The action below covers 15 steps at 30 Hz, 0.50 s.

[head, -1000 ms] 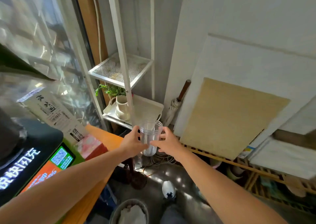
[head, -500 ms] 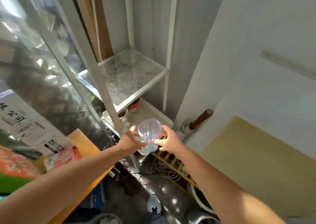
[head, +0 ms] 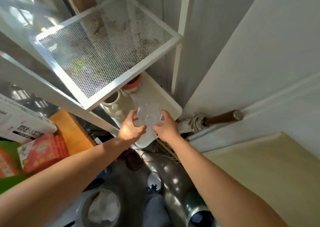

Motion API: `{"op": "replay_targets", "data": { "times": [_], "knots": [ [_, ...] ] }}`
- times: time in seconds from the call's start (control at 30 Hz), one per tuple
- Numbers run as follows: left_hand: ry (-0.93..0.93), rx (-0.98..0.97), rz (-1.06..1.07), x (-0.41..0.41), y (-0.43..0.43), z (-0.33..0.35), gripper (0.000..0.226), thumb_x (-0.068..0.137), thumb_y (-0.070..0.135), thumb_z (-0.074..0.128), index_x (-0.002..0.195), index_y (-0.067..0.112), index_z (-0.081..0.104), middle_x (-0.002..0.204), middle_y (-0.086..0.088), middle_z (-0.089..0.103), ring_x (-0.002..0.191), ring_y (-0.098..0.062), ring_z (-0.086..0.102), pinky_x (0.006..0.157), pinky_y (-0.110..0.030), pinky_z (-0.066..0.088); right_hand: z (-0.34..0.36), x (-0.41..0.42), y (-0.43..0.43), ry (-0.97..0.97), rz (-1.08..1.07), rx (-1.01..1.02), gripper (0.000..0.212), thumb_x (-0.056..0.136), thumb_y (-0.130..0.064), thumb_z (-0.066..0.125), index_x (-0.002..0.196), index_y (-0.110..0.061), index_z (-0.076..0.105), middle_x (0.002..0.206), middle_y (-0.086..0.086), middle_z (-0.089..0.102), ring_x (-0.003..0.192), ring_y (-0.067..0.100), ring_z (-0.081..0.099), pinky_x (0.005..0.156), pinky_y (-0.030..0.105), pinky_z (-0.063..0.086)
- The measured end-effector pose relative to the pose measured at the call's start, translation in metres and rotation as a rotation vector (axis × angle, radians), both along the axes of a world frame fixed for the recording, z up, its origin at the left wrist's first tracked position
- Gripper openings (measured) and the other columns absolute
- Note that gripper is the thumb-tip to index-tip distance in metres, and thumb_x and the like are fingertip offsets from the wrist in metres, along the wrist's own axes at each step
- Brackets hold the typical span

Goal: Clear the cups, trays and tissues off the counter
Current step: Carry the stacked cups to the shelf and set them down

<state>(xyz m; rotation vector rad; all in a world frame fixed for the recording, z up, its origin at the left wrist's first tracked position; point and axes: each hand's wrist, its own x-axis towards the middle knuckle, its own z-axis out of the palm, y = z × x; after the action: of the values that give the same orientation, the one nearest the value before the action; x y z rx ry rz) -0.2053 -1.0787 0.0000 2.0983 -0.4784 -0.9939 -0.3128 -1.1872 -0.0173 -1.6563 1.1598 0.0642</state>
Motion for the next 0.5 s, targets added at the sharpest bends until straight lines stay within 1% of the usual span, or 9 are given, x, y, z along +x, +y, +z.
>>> {"op": "replay_targets", "data": {
  "times": [0.07,0.1,0.13,0.27,0.37,0.43,0.5],
  "knots": [
    [0.006,-0.021,0.028,-0.002,-0.004,-0.009,0.061,0.083,0.010,0.072,0.137,0.021,0.047,0.123,-0.001,0.061,0.091,-0.024,0.071,0.080,-0.042,0.062,-0.009,0.003,-0.003,-0.009,0.004,0.004,0.068,0.082,-0.014,0.074,0.142,-0.021,0.043,0.116,-0.003,0.055,0.106,0.021,0.065,0.090,0.035,0.054],
    [0.016,-0.037,0.040,-0.003,-0.005,-0.012,0.059,0.084,0.008,0.070,0.137,0.020,0.047,0.126,-0.003,0.061,0.091,-0.029,0.072,0.081,-0.047,0.062,-0.014,0.003,-0.004,-0.016,0.007,0.003,0.067,0.083,-0.013,0.073,0.142,-0.021,0.043,0.117,-0.002,0.055,0.106,0.021,0.065,0.089,0.033,0.054],
    [0.025,-0.048,0.045,-0.004,-0.006,-0.016,0.059,0.084,0.007,0.069,0.137,0.019,0.047,0.129,-0.004,0.061,0.090,-0.031,0.073,0.082,-0.048,0.062,-0.018,0.003,-0.005,-0.025,0.007,0.003,0.066,0.083,-0.012,0.072,0.142,-0.020,0.043,0.116,-0.003,0.055,0.105,0.020,0.065,0.088,0.032,0.053],
    [0.044,-0.024,0.053,-0.003,-0.009,-0.029,0.068,0.083,0.003,0.069,0.144,0.020,0.045,0.138,-0.003,0.058,0.089,-0.024,0.074,0.086,-0.046,0.061,-0.030,0.001,-0.003,-0.060,-0.034,0.035,0.061,0.086,-0.011,0.069,0.141,-0.021,0.044,0.112,-0.006,0.052,0.104,0.020,0.065,0.092,0.039,0.056],
    [0.031,0.001,0.040,-0.001,-0.009,-0.034,0.070,0.083,0.005,0.069,0.145,0.024,0.044,0.141,-0.001,0.057,0.086,-0.019,0.074,0.086,-0.042,0.061,-0.036,-0.002,-0.002,-0.090,-0.054,0.074,0.063,0.087,-0.008,0.068,0.143,-0.024,0.043,0.115,-0.007,0.051,0.106,0.019,0.064,0.094,0.037,0.056],
    [0.020,0.022,0.025,0.000,-0.009,-0.036,0.070,0.084,0.007,0.069,0.146,0.026,0.042,0.144,0.000,0.056,0.086,-0.018,0.074,0.085,-0.038,0.061,-0.040,-0.003,-0.002,-0.112,-0.065,0.111,0.064,0.088,-0.005,0.067,0.144,-0.026,0.042,0.118,-0.008,0.050,0.107,0.016,0.063,0.088,0.028,0.055],
    [0.029,0.031,0.020,0.000,-0.009,-0.037,0.071,0.087,0.008,0.069,0.149,0.025,0.040,0.147,-0.001,0.053,0.085,-0.018,0.074,0.083,-0.036,0.061,-0.042,-0.003,-0.003,-0.126,-0.076,0.139,0.065,0.089,-0.002,0.065,0.145,-0.025,0.041,0.122,-0.008,0.049,0.111,0.015,0.062,0.076,0.013,0.051]
  ]
}}
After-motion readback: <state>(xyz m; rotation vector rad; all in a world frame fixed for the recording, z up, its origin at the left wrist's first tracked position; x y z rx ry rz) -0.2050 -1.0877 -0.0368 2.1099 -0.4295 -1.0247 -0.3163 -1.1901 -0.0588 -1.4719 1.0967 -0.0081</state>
